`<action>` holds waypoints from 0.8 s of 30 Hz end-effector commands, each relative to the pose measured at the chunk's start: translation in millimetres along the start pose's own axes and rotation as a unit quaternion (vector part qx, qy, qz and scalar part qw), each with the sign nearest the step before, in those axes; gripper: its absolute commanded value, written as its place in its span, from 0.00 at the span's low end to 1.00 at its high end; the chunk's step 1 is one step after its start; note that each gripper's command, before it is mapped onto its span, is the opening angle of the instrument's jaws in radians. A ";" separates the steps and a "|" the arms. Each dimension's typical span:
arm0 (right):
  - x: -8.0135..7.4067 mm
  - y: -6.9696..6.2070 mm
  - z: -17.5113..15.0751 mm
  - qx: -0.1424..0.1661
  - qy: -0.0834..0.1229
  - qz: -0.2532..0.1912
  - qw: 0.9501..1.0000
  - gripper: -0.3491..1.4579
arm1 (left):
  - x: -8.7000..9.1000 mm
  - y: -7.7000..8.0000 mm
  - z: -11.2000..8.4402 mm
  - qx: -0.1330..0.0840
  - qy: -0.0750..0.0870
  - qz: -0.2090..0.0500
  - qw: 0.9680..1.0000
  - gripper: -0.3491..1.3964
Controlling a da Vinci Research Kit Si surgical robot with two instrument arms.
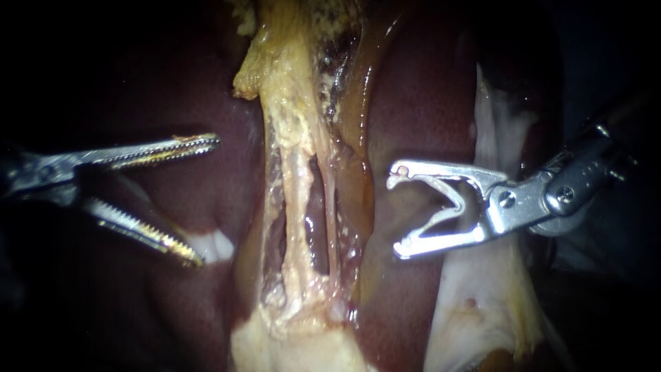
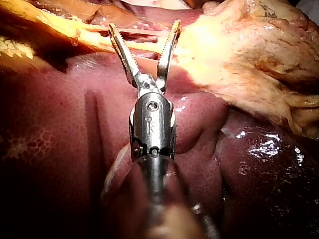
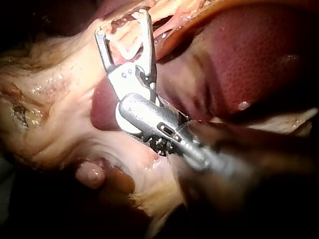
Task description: Grabbing gallbladder
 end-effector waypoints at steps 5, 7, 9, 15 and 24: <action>0.0 0.0 -0.1 0.000 0.000 0.000 1.000 0.53 | -1.5 2.0 -0.5 -0.073 -0.002 -0.055 0.996 0.65; -0.1 -0.1 -0.2 0.000 0.000 0.000 1.000 0.53 | -2.4 3.2 -0.7 -0.107 -0.006 -0.094 0.990 0.60; -0.1 -0.1 -0.2 0.000 0.000 0.000 1.000 0.53 | -3.0 4.3 -0.8 -0.133 -0.011 -0.137 0.982 0.57; -0.1 0.0 0.0 0.000 0.000 0.000 1.000 0.53 | -2.9 8.1 0.9 -0.177 -0.016 -0.209 0.962 0.58; -0.1 -0.1 -0.1 0.000 0.000 0.000 1.000 0.53 | -1.0 10.3 4.3 -0.185 -0.027 -0.266 0.946 0.53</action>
